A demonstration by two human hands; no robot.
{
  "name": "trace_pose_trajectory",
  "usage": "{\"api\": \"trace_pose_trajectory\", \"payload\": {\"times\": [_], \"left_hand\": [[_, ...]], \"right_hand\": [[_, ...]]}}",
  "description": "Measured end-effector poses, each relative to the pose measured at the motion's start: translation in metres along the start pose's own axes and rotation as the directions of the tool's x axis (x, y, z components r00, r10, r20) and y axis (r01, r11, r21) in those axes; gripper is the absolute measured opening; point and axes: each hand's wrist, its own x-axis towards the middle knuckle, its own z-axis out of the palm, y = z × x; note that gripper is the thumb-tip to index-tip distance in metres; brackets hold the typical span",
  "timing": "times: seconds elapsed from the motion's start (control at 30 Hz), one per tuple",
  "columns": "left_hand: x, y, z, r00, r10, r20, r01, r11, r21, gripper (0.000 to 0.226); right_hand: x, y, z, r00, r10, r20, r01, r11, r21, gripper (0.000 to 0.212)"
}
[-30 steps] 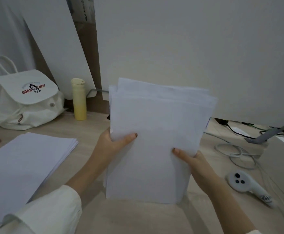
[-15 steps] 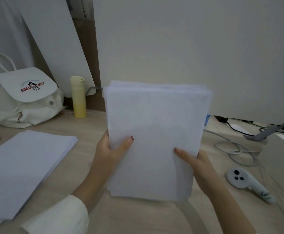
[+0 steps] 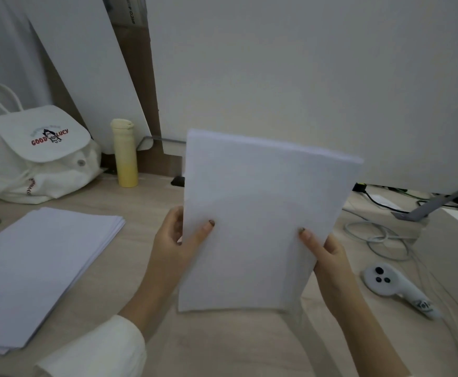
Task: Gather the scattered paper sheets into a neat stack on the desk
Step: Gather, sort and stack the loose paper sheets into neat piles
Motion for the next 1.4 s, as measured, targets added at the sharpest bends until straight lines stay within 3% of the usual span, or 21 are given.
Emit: {"api": "trace_pose_trajectory", "payload": {"times": [0.13, 0.3, 0.43, 0.53, 0.63, 0.77, 0.9, 1.17, 1.33, 1.4], "left_hand": [[-0.017, -0.022, 0.000, 0.994, -0.099, 0.039, 0.094, 0.991, 0.097, 0.037], [-0.011, -0.015, 0.004, 0.999, -0.044, -0.001, 0.044, 0.997, 0.064, 0.022], [-0.024, -0.032, 0.003, 0.993, -0.113, 0.025, 0.109, 0.985, 0.131, 0.022], [-0.028, -0.038, -0.001, 0.983, -0.176, 0.060, 0.164, 0.971, 0.172, 0.023], [-0.019, -0.023, -0.011, 0.981, -0.188, 0.052, 0.175, 0.967, 0.185, 0.017], [-0.003, 0.002, -0.056, 0.983, -0.183, 0.031, 0.169, 0.951, 0.259, 0.027], [0.007, 0.019, -0.126, 0.984, -0.173, -0.037, 0.175, 0.924, 0.340, 0.018], [0.007, 0.027, -0.284, 0.938, -0.238, -0.251, 0.343, 0.733, 0.587, 0.020], [0.015, 0.011, -0.346, 0.909, -0.223, -0.352, 0.408, 0.651, 0.640, 0.011], [0.018, -0.001, -0.364, 0.894, -0.236, -0.380, 0.442, 0.600, 0.667, 0.020]], "right_hand": [[-0.017, 0.025, 0.008, 0.992, 0.119, -0.037, -0.121, 0.991, -0.058, 0.090], [-0.014, 0.017, 0.009, 0.995, 0.032, -0.094, -0.034, 0.999, -0.017, 0.060], [-0.026, 0.035, 0.008, 0.986, 0.091, -0.140, -0.100, 0.993, -0.063, 0.074], [-0.029, 0.039, 0.011, 0.976, 0.083, -0.201, -0.106, 0.988, -0.110, 0.040], [-0.024, 0.036, 0.021, 0.969, 0.070, -0.235, -0.116, 0.975, -0.191, 0.025], [-0.020, 0.036, 0.061, 0.979, 0.166, -0.119, -0.182, 0.973, -0.140, 0.021], [-0.020, 0.042, 0.119, 0.949, 0.303, 0.082, -0.296, 0.951, -0.088, 0.025], [-0.028, 0.088, 0.258, 0.778, 0.500, 0.381, -0.468, 0.865, -0.180, 0.019], [-0.033, 0.112, 0.314, 0.741, 0.541, 0.398, -0.520, 0.837, -0.168, 0.024], [-0.033, 0.122, 0.326, 0.734, 0.558, 0.386, -0.546, 0.824, -0.153, 0.023]]}}
